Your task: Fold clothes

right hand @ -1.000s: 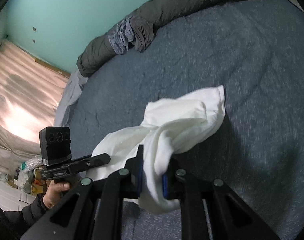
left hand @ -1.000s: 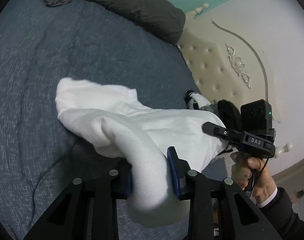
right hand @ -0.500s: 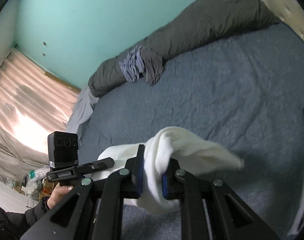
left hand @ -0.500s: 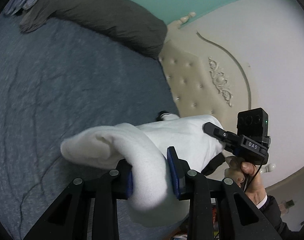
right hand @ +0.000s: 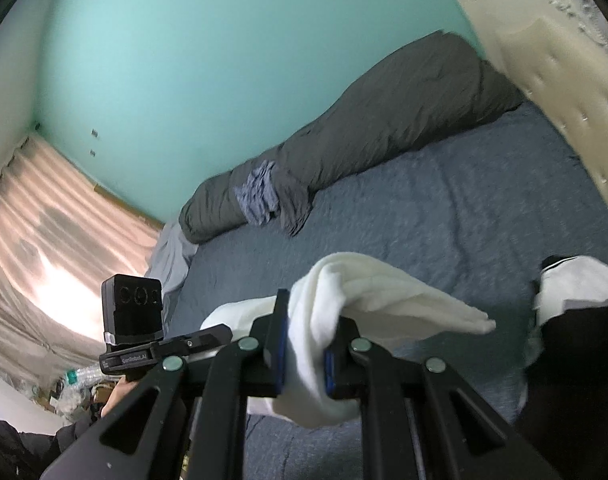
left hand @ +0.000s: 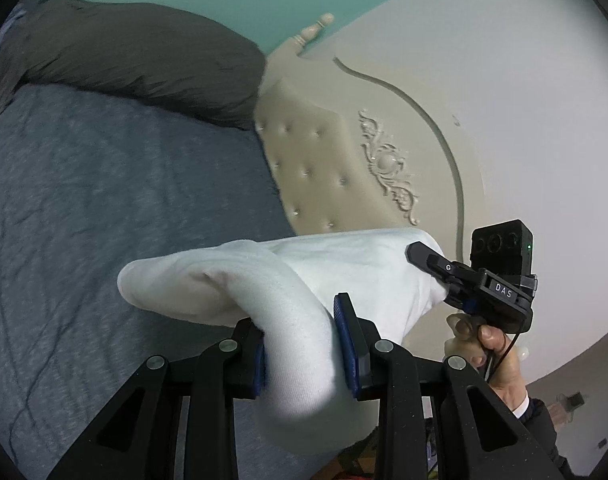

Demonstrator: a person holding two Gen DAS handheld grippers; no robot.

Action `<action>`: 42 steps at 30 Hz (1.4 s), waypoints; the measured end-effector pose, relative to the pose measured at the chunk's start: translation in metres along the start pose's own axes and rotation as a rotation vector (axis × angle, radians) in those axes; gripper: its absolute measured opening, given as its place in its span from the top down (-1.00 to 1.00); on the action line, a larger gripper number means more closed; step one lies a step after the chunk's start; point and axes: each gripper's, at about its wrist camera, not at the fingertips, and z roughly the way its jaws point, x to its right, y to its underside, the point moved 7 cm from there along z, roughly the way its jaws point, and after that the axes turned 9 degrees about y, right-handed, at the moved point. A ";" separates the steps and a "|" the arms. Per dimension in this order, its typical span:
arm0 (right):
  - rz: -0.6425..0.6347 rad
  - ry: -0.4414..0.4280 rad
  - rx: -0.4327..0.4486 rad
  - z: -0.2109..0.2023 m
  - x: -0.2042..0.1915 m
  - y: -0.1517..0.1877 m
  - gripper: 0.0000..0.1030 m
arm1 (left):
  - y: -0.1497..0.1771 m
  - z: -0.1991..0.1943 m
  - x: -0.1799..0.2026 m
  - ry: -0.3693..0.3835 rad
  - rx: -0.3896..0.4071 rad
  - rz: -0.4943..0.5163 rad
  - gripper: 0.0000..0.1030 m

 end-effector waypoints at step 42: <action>0.129 0.125 0.120 -0.148 0.225 -0.100 0.75 | -0.044 0.264 0.124 0.013 -0.159 0.028 0.39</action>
